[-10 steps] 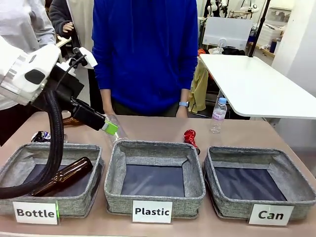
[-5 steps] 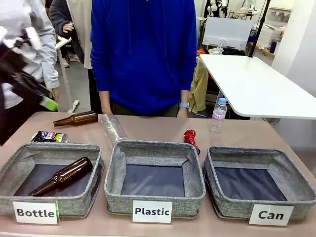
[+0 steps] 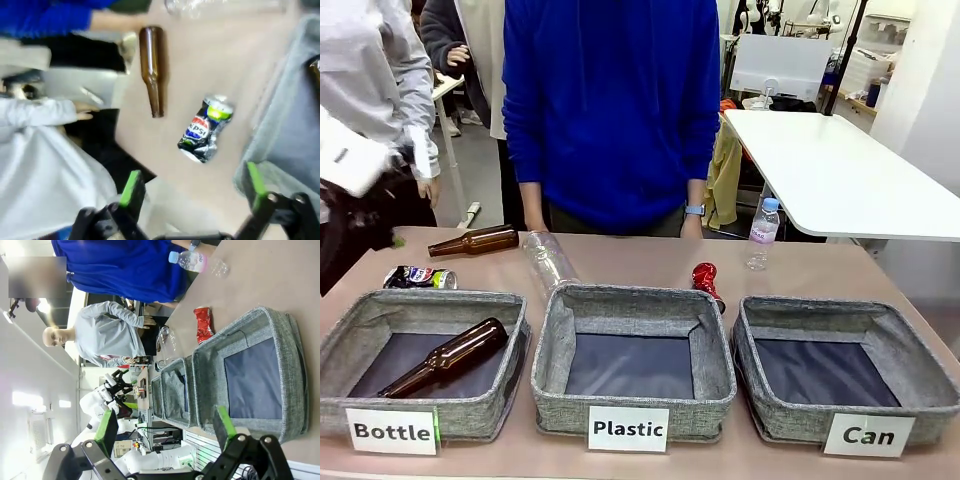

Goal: Sort the can waste into the basket.
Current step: Pick up the can waste from the table and place it in the right Fabric basket.

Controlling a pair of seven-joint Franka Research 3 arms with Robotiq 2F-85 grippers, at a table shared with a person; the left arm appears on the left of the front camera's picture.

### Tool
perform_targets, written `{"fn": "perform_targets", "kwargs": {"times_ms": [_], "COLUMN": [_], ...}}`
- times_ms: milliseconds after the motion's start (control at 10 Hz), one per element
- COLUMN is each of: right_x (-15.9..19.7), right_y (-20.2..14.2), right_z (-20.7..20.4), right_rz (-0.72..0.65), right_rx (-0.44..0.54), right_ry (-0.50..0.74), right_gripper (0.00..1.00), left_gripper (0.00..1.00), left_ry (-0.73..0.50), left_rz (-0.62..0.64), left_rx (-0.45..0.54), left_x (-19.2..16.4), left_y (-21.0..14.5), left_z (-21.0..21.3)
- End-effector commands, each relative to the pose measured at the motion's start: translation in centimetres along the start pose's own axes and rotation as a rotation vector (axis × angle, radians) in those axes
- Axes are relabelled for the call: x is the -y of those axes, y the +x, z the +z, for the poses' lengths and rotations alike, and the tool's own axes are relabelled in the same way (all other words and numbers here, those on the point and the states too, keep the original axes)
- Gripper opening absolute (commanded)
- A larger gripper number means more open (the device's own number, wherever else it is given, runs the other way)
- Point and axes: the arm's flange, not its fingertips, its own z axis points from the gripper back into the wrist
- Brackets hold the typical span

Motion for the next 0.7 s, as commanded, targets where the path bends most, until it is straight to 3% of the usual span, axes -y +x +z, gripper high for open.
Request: {"fn": "perform_targets", "kwargs": {"times_ms": [0,100,200,300,600], "right_x": [0.0,0.0,0.0,0.0,0.0], "right_y": [0.2,0.2,0.2,0.2,0.2], "right_z": [0.0,0.0,0.0,0.0,0.0], "right_rz": [0.024,0.024,0.024,0.024,0.024], "right_rx": [0.012,0.012,0.012,0.012,0.012], "right_ry": [0.026,0.026,0.026,0.026,0.026], "right_gripper": [1.0,1.0,1.0,1.0,1.0], "left_gripper": [1.0,1.0,1.0,1.0,1.0], "left_ry": [0.033,0.019,-0.036,0.018,0.003], "left_rz": [-0.128,-0.158,0.016,-0.141,-0.125], "left_rx": [-0.178,-0.211,-0.053,-0.147,-0.138], "left_x": [0.2,0.6,-0.3,1.1,1.0], "left_y": [1.1,1.2,2.3,0.8,1.4], "left_z": [-0.9,-1.8,-0.8,-1.9,-1.8]}}
